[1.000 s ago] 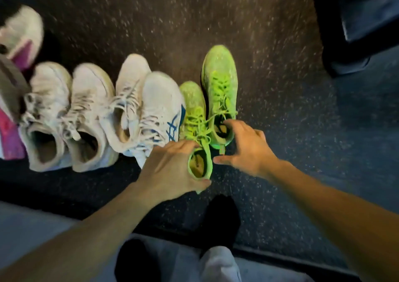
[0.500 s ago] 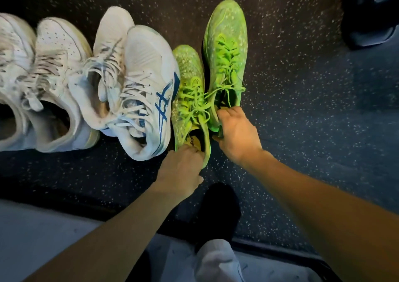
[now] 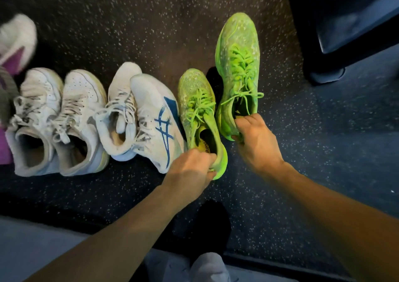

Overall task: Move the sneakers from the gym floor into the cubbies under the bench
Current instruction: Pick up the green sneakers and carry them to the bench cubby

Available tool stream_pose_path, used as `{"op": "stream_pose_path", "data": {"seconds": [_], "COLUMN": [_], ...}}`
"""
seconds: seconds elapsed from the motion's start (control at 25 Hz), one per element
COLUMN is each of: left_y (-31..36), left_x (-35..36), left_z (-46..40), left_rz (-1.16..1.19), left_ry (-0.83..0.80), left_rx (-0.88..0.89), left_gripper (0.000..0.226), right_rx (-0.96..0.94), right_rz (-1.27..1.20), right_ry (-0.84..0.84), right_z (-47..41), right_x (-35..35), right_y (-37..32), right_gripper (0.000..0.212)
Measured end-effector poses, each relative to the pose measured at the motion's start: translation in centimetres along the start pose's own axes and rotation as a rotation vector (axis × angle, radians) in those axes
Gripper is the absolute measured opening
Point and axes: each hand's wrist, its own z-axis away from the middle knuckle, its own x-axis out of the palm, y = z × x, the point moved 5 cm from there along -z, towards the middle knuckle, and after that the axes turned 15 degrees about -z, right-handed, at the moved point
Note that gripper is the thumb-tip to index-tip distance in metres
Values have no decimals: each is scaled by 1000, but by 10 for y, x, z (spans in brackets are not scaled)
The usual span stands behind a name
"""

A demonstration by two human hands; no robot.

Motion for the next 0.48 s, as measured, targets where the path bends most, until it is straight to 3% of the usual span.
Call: {"op": "stream_pose_path", "data": {"seconds": [0.24, 0.48], "left_y": [0, 0], "left_x": [-117, -271], "left_z": [16, 68], "left_rz": [-18, -205], "left_ry": [277, 468], "left_rx": [75, 88], "left_gripper": [17, 10], "right_rx": [-70, -217], "right_rz": [22, 30], "right_ry": [106, 219], "right_z": [-16, -20], "right_x": [-108, -227], "right_y": [-51, -150], "right_gripper": [24, 22]}}
